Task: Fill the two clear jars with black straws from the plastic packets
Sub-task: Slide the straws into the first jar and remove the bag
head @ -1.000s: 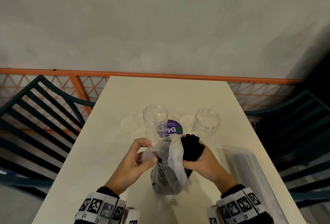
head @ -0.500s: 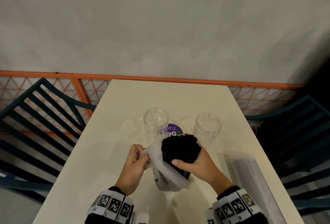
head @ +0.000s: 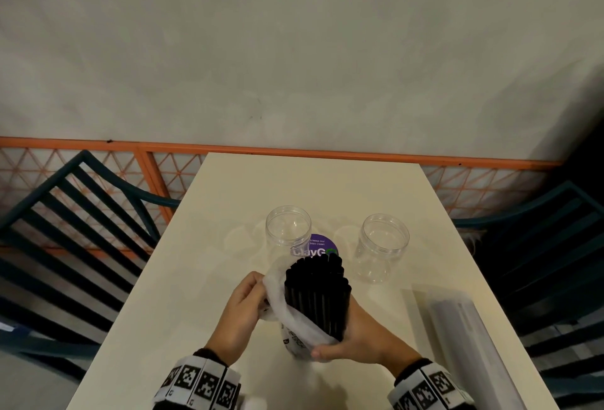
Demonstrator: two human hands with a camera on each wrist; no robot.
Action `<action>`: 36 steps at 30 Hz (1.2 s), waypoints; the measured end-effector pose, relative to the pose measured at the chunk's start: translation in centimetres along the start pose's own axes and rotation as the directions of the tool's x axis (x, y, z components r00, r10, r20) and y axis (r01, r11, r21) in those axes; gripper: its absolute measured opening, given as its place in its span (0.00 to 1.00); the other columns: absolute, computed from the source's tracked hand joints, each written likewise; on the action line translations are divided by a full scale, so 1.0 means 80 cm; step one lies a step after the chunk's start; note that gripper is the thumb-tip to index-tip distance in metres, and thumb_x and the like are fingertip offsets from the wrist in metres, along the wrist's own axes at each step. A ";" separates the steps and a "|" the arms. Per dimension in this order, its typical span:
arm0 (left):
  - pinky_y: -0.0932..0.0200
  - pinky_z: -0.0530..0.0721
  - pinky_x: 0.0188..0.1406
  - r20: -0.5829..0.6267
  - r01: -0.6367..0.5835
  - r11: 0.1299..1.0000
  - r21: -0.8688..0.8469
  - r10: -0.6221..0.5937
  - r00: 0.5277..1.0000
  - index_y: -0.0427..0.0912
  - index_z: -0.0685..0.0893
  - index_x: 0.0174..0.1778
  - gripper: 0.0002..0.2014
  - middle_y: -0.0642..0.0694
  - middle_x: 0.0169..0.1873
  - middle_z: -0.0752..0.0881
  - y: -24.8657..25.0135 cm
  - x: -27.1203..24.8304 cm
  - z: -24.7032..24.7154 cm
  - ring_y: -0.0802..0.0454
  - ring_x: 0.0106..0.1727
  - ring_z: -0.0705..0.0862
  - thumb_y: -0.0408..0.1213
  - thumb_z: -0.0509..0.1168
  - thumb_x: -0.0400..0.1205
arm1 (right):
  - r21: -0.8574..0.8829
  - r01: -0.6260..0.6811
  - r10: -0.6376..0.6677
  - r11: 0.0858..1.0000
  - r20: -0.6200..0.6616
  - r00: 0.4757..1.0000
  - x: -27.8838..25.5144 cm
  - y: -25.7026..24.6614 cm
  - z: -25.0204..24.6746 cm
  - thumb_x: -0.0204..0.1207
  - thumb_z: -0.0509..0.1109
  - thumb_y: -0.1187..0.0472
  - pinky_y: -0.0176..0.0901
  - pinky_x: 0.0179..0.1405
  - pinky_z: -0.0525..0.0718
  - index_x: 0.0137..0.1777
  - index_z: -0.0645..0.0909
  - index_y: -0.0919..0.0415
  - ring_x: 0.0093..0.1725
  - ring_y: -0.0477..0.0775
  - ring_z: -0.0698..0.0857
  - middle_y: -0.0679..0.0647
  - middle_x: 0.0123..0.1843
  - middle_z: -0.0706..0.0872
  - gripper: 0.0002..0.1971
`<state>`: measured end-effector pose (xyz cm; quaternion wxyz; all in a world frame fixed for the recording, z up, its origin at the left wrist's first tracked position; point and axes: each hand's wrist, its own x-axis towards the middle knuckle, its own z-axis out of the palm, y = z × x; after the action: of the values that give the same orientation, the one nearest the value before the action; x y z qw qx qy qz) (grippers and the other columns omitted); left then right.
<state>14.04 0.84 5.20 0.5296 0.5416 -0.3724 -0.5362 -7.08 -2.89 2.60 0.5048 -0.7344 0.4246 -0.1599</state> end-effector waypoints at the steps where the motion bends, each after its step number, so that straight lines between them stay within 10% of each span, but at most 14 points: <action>1: 0.48 0.71 0.39 -0.035 0.012 1.000 0.005 -0.012 0.999 0.36 0.74 0.33 0.10 0.37 0.32 0.75 -0.005 0.001 0.001 0.44 0.38 0.73 0.40 0.60 0.75 | -0.004 -0.009 0.009 1.000 -0.001 1.000 0.001 0.001 0.000 0.60 0.83 0.56 0.11 0.55 0.67 0.72 0.51 0.41 0.64 0.16 0.63 0.38 0.68 0.65 0.49; 6: 0.51 0.74 0.37 -0.067 0.127 0.990 0.057 -0.123 0.990 0.46 0.71 0.53 0.09 0.36 0.32 0.75 -0.018 -0.002 -0.006 0.43 0.35 0.75 0.28 0.53 0.83 | -0.045 -0.023 0.024 0.999 0.022 0.999 0.001 0.008 0.002 0.59 0.82 0.51 0.25 0.66 0.70 0.63 0.49 0.23 0.72 0.40 0.67 0.46 0.71 0.64 0.47; 10: 0.62 0.71 0.60 0.069 -0.047 0.901 0.432 0.018 0.997 0.58 0.72 0.63 0.22 0.46 0.59 0.78 0.019 -0.003 -0.013 0.54 0.62 0.76 0.26 0.54 0.81 | -0.095 -0.033 0.037 0.995 0.041 0.998 0.001 0.009 0.001 0.59 0.80 0.49 0.42 0.72 0.71 0.61 0.48 0.21 0.72 0.47 0.68 0.48 0.70 0.65 0.45; 14: 0.79 0.56 0.69 0.184 -0.474 0.630 0.614 0.470 0.863 0.67 0.68 0.66 0.20 0.60 0.69 0.69 0.076 -0.017 0.012 0.74 0.72 0.62 0.45 0.54 0.78 | -0.106 -0.021 0.024 0.994 0.034 0.999 0.006 0.006 -0.001 0.61 0.80 0.51 0.38 0.69 0.69 0.61 0.50 0.24 0.70 0.46 0.68 0.48 0.69 0.65 0.43; 18: 0.54 0.40 0.80 0.423 -0.554 0.288 0.781 0.409 0.809 0.66 0.60 0.75 0.27 0.61 0.78 0.59 0.074 -0.021 0.071 0.58 0.81 0.47 0.64 0.41 0.79 | -0.078 0.016 -0.014 0.997 0.026 1.000 0.012 0.012 0.004 0.59 0.81 0.45 0.43 0.74 0.70 0.68 0.49 0.25 0.74 0.43 0.66 0.46 0.74 0.64 0.48; 22: 0.42 0.76 0.68 0.457 -0.485 0.114 0.867 0.208 0.865 0.62 0.77 0.65 0.19 0.55 0.62 0.84 0.045 -0.015 0.093 0.46 0.68 0.79 0.53 0.47 0.83 | -0.066 -0.004 0.009 0.998 0.062 0.998 0.017 0.039 0.013 0.56 0.81 0.38 0.51 0.74 0.73 0.72 0.50 0.28 0.75 0.44 0.66 0.43 0.76 0.64 0.50; 25: 0.45 0.81 0.61 0.484 -0.512 0.037 0.858 0.274 0.831 0.59 0.81 0.61 0.18 0.54 0.56 0.88 0.035 -0.010 0.096 0.47 0.60 0.84 0.49 0.54 0.78 | -0.079 -0.035 0.040 0.996 0.063 0.997 0.017 0.050 0.015 0.56 0.81 0.40 0.53 0.75 0.72 0.65 0.46 0.16 0.76 0.48 0.65 0.43 0.76 0.63 0.49; 30: 0.44 0.81 0.63 0.459 -0.482 0.064 0.874 0.220 0.861 0.59 0.79 0.64 0.19 0.53 0.61 0.86 0.040 -0.010 0.098 0.45 0.65 0.82 0.52 0.50 0.82 | -0.231 -0.123 0.151 0.965 0.106 0.983 0.015 0.048 0.012 0.52 0.82 0.39 0.47 0.79 0.66 0.76 0.39 0.33 0.77 0.51 0.64 0.47 0.80 0.59 0.61; 32: 0.43 0.65 0.77 0.470 -0.509 0.095 0.855 0.269 0.840 0.64 0.69 0.72 0.25 0.55 0.74 0.72 0.045 -0.013 0.095 0.47 0.78 0.67 0.62 0.40 0.82 | -0.289 -0.117 0.148 0.950 0.087 0.985 0.011 0.055 0.011 0.56 0.80 0.39 0.40 0.76 0.63 0.77 0.35 0.38 0.77 0.54 0.63 0.52 0.80 0.58 0.61; 34: 0.52 0.47 0.82 0.388 -0.493 0.322 0.808 0.338 0.857 0.67 0.57 0.76 0.33 0.62 0.79 0.54 0.059 -0.013 0.080 0.58 0.82 0.48 0.71 0.34 0.75 | -0.285 -0.078 0.109 0.955 0.093 0.990 0.007 0.057 0.007 0.62 0.77 0.43 0.39 0.74 0.60 0.74 0.34 0.36 0.77 0.60 0.61 0.59 0.80 0.57 0.55; 36: 0.59 0.53 0.78 0.234 -0.419 0.580 0.699 0.369 0.900 0.66 0.58 0.75 0.35 0.65 0.77 0.57 0.063 -0.009 0.049 0.66 0.79 0.53 0.73 0.43 0.71 | -0.236 -0.065 0.092 0.970 0.106 0.990 0.003 0.052 0.001 0.65 0.77 0.46 0.47 0.78 0.60 0.71 0.38 0.34 0.78 0.63 0.60 0.63 0.79 0.56 0.50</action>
<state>10.95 0.02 10.81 0.3603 0.5941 -0.6826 -0.2264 -8.82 -3.53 -1.18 0.4454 -0.7789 0.4391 -0.0459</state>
